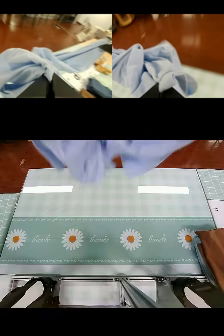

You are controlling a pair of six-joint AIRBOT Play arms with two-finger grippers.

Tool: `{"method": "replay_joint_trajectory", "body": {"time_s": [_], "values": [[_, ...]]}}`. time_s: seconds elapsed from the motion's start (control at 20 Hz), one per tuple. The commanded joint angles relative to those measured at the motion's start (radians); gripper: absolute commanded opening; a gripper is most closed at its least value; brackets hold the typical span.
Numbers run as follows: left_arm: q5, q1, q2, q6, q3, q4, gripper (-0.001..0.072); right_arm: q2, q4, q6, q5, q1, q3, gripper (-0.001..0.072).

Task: Fold the shirts.

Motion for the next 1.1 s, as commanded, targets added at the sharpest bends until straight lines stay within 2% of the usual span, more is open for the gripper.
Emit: {"method": "replay_joint_trajectory", "body": {"time_s": [0.0,0.15,0.3,0.45,0.6,0.8,0.9,1.05], "values": [[0.009,0.058,0.075,-0.139,0.306,0.253,0.0015,0.131,-0.222,0.024,0.074,-0.025,0.188,0.0026],[-0.001,0.043,0.197,-0.252,0.313,0.571,0.0016,0.257,-0.427,0.095,0.185,-0.025,0.188,0.0026],[-0.01,-0.079,0.285,-0.299,0.268,0.792,0.0016,0.333,-0.576,0.104,0.32,-0.025,0.188,0.0026],[-0.089,-0.233,0.325,-0.355,0.248,0.984,0.0016,0.37,-0.615,0.109,0.407,-0.025,0.186,0.0026],[-0.154,-0.322,0.342,-0.374,0.247,1.012,0.0016,0.382,-0.563,0.116,0.535,-0.025,0.144,0.0026],[-0.277,-0.324,0.353,-0.409,0.237,1.012,0.0016,0.399,-0.452,0.135,0.645,-0.025,-0.01,0.0026],[-0.333,-0.324,0.355,-0.426,0.176,1.012,0.0016,0.416,-0.386,0.145,0.637,-0.025,-0.147,0.0026],[-0.348,-0.324,0.354,-0.426,-0.023,1.012,0.0016,0.438,-0.347,0.135,0.537,-0.024,-0.422,0.0024]]}}
